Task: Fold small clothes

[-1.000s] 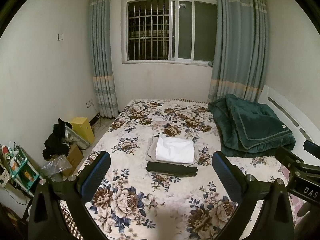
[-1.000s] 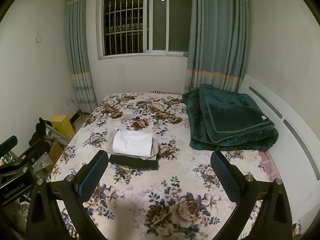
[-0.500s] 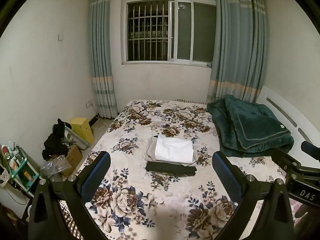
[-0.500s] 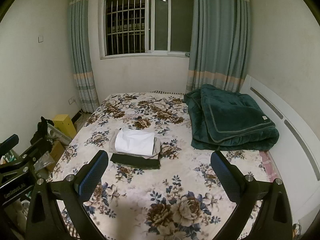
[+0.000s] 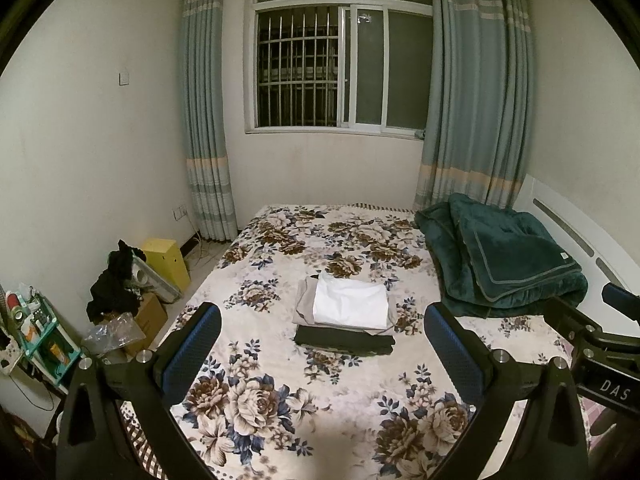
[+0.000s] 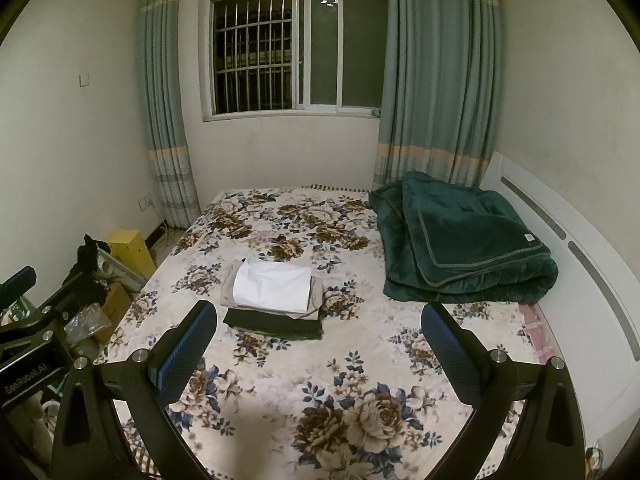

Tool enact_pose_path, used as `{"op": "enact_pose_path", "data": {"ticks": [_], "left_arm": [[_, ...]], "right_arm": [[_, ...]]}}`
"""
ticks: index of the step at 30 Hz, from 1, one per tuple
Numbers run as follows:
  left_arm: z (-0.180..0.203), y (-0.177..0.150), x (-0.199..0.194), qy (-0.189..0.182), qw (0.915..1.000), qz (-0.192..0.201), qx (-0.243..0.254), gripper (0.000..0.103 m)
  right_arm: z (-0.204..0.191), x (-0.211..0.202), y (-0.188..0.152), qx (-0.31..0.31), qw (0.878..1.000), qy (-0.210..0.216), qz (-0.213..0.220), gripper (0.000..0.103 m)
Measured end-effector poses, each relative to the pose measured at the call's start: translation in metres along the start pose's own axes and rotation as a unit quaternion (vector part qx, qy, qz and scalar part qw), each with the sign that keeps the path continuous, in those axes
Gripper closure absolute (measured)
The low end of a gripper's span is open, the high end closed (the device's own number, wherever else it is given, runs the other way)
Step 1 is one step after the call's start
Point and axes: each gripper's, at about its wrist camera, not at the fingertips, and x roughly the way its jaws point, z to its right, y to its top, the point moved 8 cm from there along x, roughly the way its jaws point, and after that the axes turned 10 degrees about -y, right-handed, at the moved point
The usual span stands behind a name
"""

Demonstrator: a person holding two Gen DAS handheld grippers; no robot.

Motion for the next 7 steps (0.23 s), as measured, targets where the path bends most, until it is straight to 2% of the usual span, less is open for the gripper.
{"op": "enact_pose_path", "data": {"ticks": [7], "left_arm": [[0.0012,-0.0003,-0.0060,0.005,0.9999,0.010,0.002,0.000]], "right_arm": [[0.0004,-0.0002,-0.0024,0.001,1.000,-0.002,0.000,0.000]]}}
